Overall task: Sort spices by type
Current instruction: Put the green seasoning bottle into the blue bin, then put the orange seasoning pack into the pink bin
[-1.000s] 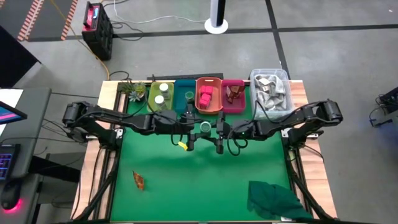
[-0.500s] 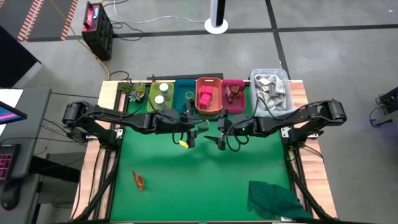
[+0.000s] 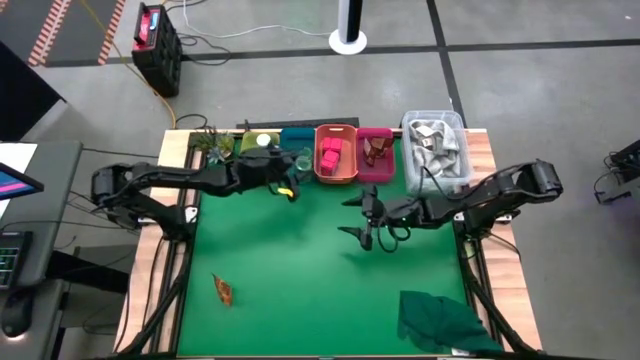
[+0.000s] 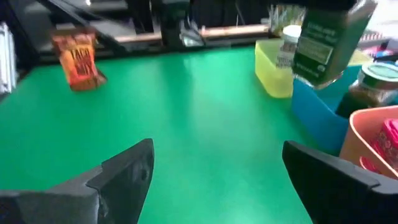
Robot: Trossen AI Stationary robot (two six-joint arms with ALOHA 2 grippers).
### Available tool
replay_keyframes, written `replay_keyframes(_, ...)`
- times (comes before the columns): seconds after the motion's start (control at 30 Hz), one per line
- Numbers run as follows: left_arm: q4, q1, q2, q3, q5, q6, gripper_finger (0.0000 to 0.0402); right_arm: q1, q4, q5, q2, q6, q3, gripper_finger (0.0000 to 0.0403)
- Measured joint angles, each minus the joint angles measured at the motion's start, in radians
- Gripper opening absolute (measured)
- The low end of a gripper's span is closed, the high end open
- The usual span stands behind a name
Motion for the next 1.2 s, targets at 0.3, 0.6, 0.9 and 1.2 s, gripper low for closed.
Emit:
replay_keyframes(0.3,0.291,0.119,-0.011,-0.199,-0.070,-0.119,0.0200,0.023,0.104,0.012,0.000,-0.005,-0.032,0.0379)
replay_keyframes(0.6,0.431,0.125,0.145,-0.205,-0.201,-0.158,0.0200,0.029,0.113,0.013,0.000,-0.007,-0.032,0.0379)
replay_keyframes(0.9,0.446,0.125,0.238,-0.204,-0.238,-0.192,0.0203,0.041,0.104,0.012,0.000,-0.011,-0.032,0.0379)
replay_keyframes(1.2,0.448,0.125,0.245,-0.204,-0.223,-0.192,0.0261,0.039,0.103,0.012,0.000,-0.007,-0.032,0.0379)
